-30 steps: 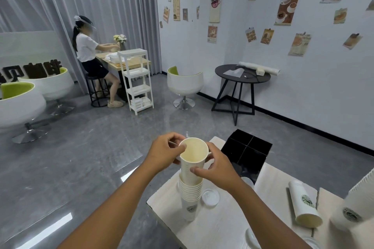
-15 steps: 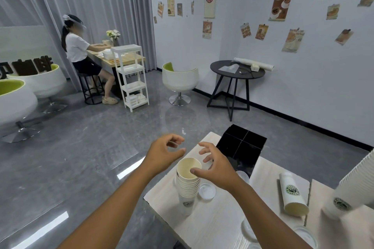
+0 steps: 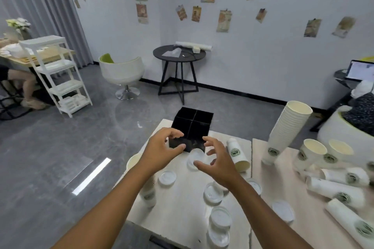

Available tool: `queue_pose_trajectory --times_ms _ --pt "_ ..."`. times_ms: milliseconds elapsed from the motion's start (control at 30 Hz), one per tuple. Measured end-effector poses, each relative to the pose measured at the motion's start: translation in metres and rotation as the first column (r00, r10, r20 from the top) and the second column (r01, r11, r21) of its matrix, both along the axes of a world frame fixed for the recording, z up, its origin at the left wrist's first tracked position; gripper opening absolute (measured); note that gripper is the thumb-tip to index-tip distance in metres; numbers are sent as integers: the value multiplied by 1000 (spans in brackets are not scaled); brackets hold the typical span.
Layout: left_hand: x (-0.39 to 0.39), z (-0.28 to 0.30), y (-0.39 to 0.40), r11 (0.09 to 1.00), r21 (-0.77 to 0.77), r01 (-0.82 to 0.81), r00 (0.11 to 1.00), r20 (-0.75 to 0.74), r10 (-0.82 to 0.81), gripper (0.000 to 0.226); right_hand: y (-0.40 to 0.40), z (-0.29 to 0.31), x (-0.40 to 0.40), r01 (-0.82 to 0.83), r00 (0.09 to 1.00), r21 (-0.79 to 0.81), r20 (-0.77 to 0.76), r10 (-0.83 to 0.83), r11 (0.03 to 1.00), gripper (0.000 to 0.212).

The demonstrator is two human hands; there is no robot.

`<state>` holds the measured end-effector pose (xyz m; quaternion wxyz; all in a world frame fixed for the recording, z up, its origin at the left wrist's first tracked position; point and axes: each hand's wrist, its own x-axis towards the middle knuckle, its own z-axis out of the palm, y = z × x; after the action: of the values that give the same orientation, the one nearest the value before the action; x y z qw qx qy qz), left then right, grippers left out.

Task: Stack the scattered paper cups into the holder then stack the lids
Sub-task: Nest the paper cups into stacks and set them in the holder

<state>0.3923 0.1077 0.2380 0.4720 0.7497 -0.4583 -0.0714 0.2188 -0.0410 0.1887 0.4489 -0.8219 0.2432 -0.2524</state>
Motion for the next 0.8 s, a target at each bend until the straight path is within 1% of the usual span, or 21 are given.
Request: queue_pose_trajectory --times_ms 100,200,333,467,600,667,800 --pt "-22 -13 -34 994 47 99 995 -19 -98 31 -22 -13 -46 145 989 15 -27 -144 989 78" --pt "-48 -27 -68 979 73 189 981 -52 -185 36 -43 -28 -90 266 964 70 -23 -265 961 77" --pt "-78 -53 -107 944 151 292 956 -58 -287 47 -67 -46 -137 364 931 98 -43 -362 926 75" --pt "-99 -75 -146 918 228 324 946 -47 -322 59 -94 -63 -170 408 913 126 -72 -402 904 79" --pt "-116 -99 -183 903 274 330 942 -31 -335 68 -128 -84 -189 405 914 143 -99 -394 903 81" --pt "-121 -113 -198 892 313 327 939 0 -344 69 -146 -97 -193 397 917 148 -104 -385 906 82" --pt "-116 -139 -226 829 451 331 912 71 -403 75 -177 -120 -193 353 934 175 -125 -335 919 84"
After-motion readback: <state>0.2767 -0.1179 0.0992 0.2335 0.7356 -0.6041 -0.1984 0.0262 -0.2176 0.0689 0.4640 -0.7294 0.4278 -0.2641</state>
